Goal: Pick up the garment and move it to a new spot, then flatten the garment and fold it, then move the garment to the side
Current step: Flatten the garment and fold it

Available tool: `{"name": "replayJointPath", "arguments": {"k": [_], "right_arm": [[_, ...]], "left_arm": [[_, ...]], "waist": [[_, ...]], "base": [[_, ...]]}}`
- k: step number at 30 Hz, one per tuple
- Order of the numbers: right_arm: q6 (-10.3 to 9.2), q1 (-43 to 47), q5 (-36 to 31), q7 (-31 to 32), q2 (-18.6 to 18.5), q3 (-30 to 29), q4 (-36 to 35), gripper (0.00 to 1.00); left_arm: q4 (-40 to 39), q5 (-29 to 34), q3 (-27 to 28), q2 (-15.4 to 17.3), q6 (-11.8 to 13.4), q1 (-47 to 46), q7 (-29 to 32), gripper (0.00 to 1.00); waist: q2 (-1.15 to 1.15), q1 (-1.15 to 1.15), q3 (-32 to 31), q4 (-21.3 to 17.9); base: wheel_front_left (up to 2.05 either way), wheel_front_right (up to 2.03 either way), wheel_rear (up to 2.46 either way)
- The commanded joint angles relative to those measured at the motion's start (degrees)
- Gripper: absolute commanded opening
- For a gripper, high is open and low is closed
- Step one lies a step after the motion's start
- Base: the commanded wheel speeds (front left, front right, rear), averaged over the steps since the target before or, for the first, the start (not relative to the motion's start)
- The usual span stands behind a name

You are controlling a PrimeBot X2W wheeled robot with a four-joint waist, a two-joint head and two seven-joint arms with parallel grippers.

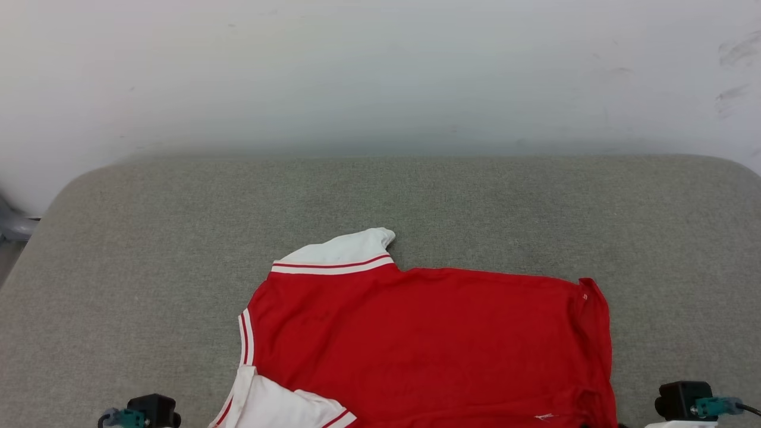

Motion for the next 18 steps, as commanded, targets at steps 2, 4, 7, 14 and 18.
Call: {"name": "replayJointPath", "arguments": {"k": [2,4,7,14,18], "right_arm": [[-0.04,0.22,-0.66,-5.71,0.71,-0.45,-0.85,1.00],[-0.04,-0.47,-1.49,-10.36,1.02,-0.86,-1.42,1.00],[-0.04,-1.85,-3.27,-16.73,1.88,-1.81,-2.22,1.00],[-0.04,-6.22,-8.35,-23.42,4.03,-3.45,-5.83,1.00],[-0.04,-8.17,-9.74,-24.39,4.33,-3.69,-7.99,1.00]], "left_arm": [[0.60,1.26,0.35,-0.51,-0.53,-1.94,-1.52,1.00],[0.94,2.47,0.91,-0.56,-0.59,-2.98,-3.29,1.00],[0.84,4.62,1.41,-0.87,-0.79,-4.61,-6.31,1.00],[1.38,9.88,2.82,-2.03,-2.68,-10.25,-14.19,1.00],[1.26,12.25,3.67,-2.36,-3.26,-13.61,-17.39,1.00]], "waist": [[0.00,0.00,-0.11,-0.15],[0.00,0.00,-0.24,-0.42],[0.00,0.00,-0.39,-0.84],[0.00,0.00,1.43,-2.11],[0.00,0.00,4.26,-2.21]], "base": [[0.00,0.00,0.00],[0.00,0.00,0.00],[0.00,0.00,0.00],[0.00,0.00,0.00],[0.00,0.00,0.00]]}}
